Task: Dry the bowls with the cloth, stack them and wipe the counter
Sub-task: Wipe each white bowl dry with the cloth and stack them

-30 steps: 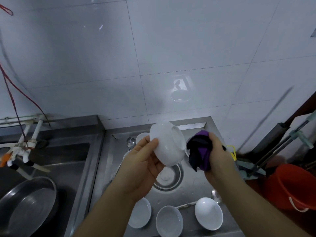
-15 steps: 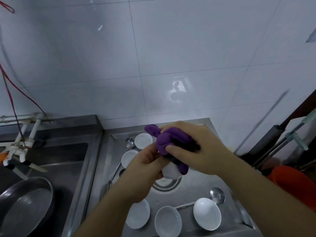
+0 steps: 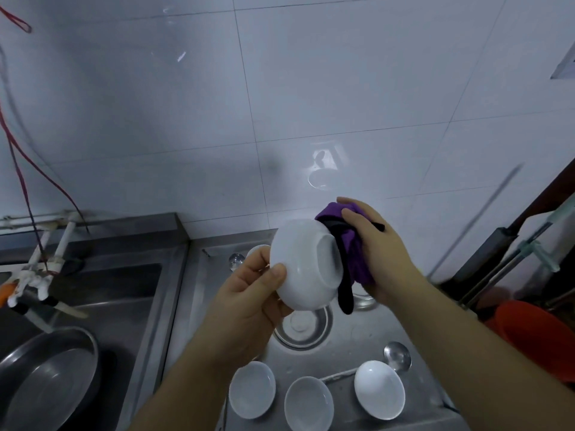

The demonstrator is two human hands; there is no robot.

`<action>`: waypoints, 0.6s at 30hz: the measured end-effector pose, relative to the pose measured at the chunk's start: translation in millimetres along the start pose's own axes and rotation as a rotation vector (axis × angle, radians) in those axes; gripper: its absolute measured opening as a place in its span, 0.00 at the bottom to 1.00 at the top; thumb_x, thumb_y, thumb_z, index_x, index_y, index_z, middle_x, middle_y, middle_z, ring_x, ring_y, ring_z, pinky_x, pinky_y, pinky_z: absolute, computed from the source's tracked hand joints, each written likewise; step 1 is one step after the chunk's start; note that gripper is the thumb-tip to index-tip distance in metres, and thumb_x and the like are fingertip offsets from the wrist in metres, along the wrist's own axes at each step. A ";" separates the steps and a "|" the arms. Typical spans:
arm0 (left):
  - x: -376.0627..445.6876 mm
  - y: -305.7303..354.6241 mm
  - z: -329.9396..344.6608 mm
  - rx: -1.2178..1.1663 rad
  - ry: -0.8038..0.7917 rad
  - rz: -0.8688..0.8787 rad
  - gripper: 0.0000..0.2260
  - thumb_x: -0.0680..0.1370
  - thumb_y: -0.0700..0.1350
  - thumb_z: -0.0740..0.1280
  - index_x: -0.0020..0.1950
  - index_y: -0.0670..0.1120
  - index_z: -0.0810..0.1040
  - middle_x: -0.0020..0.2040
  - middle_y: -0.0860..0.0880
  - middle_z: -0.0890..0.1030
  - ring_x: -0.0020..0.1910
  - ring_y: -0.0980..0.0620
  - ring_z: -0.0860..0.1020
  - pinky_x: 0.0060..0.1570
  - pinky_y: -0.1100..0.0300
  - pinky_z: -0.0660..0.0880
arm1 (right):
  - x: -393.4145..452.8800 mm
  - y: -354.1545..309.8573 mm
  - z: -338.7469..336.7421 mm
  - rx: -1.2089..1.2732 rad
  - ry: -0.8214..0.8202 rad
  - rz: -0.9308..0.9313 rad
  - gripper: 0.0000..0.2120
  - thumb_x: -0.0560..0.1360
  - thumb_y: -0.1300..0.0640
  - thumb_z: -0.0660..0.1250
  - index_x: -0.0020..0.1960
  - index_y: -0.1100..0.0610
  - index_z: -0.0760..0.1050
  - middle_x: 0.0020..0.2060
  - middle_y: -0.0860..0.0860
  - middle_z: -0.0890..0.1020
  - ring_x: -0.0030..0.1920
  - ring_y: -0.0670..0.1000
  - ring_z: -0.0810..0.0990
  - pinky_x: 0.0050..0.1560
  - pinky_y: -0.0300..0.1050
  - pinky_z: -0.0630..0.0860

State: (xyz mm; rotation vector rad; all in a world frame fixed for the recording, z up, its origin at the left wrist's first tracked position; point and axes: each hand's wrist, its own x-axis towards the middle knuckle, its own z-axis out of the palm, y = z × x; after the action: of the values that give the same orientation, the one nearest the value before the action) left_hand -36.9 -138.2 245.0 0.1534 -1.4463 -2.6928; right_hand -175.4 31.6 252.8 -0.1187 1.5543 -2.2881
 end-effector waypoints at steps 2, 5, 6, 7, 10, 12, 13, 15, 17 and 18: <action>2.6 -1.1 2.5 -0.073 0.048 0.013 0.12 0.78 0.44 0.68 0.59 0.45 0.85 0.62 0.38 0.83 0.59 0.41 0.84 0.53 0.47 0.84 | -2.6 9.8 2.4 0.091 0.057 0.045 0.08 0.81 0.55 0.69 0.57 0.54 0.85 0.52 0.54 0.88 0.51 0.52 0.87 0.46 0.44 0.83; 7.7 -3.7 5.4 -0.182 0.113 0.035 0.11 0.79 0.43 0.66 0.53 0.48 0.88 0.60 0.42 0.86 0.58 0.44 0.86 0.51 0.49 0.85 | -7.1 25.2 7.4 0.216 0.117 0.134 0.11 0.83 0.56 0.67 0.60 0.61 0.83 0.52 0.57 0.87 0.50 0.54 0.86 0.48 0.48 0.83; 9.5 -4.0 7.0 -0.216 0.133 0.039 0.10 0.79 0.44 0.67 0.52 0.48 0.88 0.61 0.42 0.86 0.58 0.44 0.86 0.50 0.49 0.85 | -8.6 29.6 8.6 0.248 0.130 0.142 0.12 0.83 0.56 0.67 0.61 0.62 0.82 0.54 0.58 0.87 0.52 0.55 0.86 0.52 0.50 0.83; 11.4 -4.9 8.3 -0.243 0.154 0.044 0.08 0.78 0.45 0.69 0.52 0.48 0.88 0.61 0.42 0.86 0.58 0.44 0.86 0.50 0.49 0.85 | -10.4 33.3 9.5 0.263 0.151 0.137 0.12 0.83 0.57 0.66 0.62 0.62 0.82 0.56 0.59 0.87 0.54 0.56 0.86 0.56 0.52 0.83; 17.0 -9.2 11.9 -0.298 0.244 0.061 0.09 0.79 0.44 0.69 0.56 0.45 0.86 0.64 0.40 0.85 0.59 0.41 0.86 0.49 0.47 0.85 | -19.2 38.2 13.3 0.210 0.226 0.082 0.10 0.82 0.57 0.69 0.60 0.59 0.83 0.56 0.59 0.87 0.56 0.58 0.87 0.55 0.50 0.83; 20.6 -12.3 14.2 -0.319 0.299 0.073 0.12 0.79 0.45 0.68 0.61 0.45 0.83 0.64 0.40 0.85 0.60 0.39 0.85 0.49 0.46 0.85 | -27.7 39.5 16.4 0.101 0.253 0.037 0.09 0.80 0.54 0.72 0.58 0.55 0.83 0.53 0.57 0.87 0.55 0.59 0.86 0.54 0.53 0.83; 22.0 -13.2 15.6 -0.328 0.320 0.079 0.13 0.78 0.45 0.69 0.62 0.44 0.81 0.63 0.40 0.85 0.59 0.39 0.85 0.49 0.46 0.85 | -32.6 40.3 17.5 0.025 0.263 0.006 0.09 0.78 0.52 0.73 0.57 0.53 0.83 0.51 0.56 0.87 0.54 0.58 0.86 0.53 0.54 0.84; 24.5 -14.2 18.1 -0.331 0.364 0.083 0.14 0.79 0.45 0.68 0.63 0.44 0.79 0.62 0.40 0.86 0.58 0.39 0.86 0.48 0.47 0.85 | -42.7 40.6 20.2 -0.171 0.278 -0.101 0.10 0.75 0.49 0.74 0.54 0.50 0.82 0.48 0.52 0.86 0.52 0.56 0.86 0.53 0.56 0.84; 27.3 -16.2 19.5 -0.305 0.404 0.068 0.11 0.81 0.44 0.67 0.62 0.43 0.79 0.59 0.39 0.86 0.55 0.40 0.87 0.46 0.48 0.85 | -52.6 41.1 22.5 -0.400 0.244 -0.277 0.10 0.75 0.47 0.74 0.54 0.47 0.80 0.46 0.46 0.84 0.49 0.49 0.84 0.51 0.47 0.82; 28.0 -18.1 20.6 -0.283 0.415 0.053 0.08 0.81 0.43 0.67 0.59 0.43 0.80 0.57 0.39 0.87 0.53 0.42 0.88 0.45 0.49 0.85 | -56.9 40.6 24.1 -0.511 0.194 -0.375 0.10 0.75 0.46 0.74 0.55 0.45 0.79 0.47 0.43 0.84 0.49 0.46 0.83 0.50 0.40 0.80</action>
State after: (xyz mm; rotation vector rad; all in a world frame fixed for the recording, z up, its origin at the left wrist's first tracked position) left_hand -67.7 -114.6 239.9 0.5999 -0.9309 -2.5799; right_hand -105.6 17.0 232.9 -0.3559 2.3663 -2.1493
